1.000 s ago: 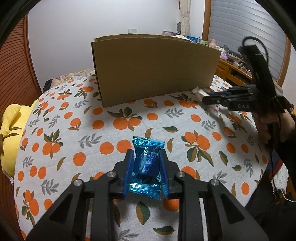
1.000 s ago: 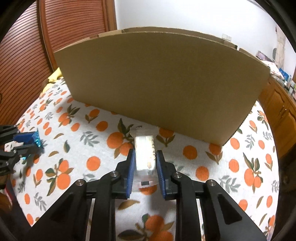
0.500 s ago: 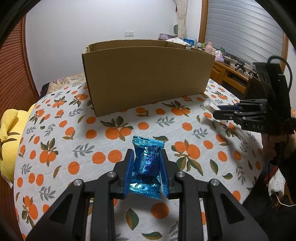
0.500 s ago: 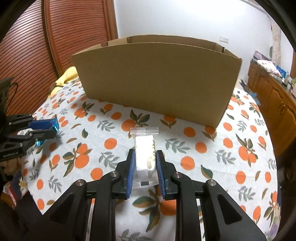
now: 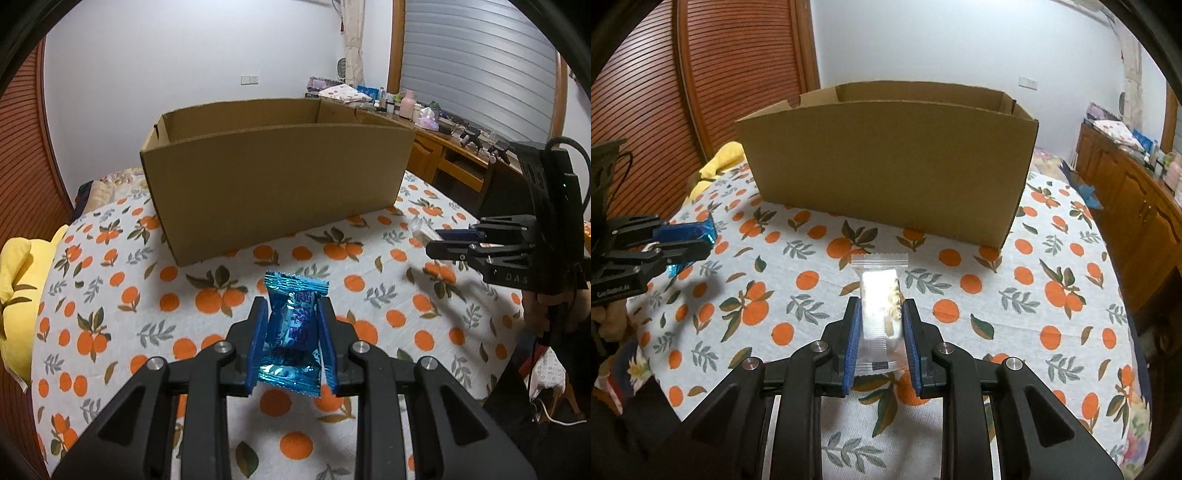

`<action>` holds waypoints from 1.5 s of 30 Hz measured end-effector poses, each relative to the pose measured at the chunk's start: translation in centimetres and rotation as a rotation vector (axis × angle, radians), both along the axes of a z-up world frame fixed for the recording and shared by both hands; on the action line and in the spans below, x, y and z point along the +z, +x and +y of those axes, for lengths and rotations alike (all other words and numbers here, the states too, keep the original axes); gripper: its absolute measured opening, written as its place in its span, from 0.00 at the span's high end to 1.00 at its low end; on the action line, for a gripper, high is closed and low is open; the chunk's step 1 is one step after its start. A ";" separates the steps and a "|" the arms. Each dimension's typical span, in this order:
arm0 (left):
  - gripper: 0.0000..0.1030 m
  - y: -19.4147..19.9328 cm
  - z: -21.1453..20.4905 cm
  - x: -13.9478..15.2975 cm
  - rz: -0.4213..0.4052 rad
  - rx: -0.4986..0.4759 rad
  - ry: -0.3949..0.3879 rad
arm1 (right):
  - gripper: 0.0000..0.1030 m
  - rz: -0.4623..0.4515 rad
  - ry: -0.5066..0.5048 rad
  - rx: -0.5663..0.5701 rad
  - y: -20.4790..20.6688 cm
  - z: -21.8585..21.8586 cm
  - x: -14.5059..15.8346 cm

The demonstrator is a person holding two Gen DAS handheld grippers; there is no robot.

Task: Organize snacks
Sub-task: 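Lift and carry both held snacks over the cardboard box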

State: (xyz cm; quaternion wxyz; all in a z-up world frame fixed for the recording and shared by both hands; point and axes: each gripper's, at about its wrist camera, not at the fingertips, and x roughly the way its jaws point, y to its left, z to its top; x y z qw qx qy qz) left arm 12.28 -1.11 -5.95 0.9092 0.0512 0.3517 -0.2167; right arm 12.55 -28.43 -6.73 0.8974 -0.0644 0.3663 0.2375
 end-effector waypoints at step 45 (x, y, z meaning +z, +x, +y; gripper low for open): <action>0.75 9.7 -1.0 8.8 -0.150 0.096 -0.016 | 0.80 -0.188 0.005 0.045 8.2 4.8 9.6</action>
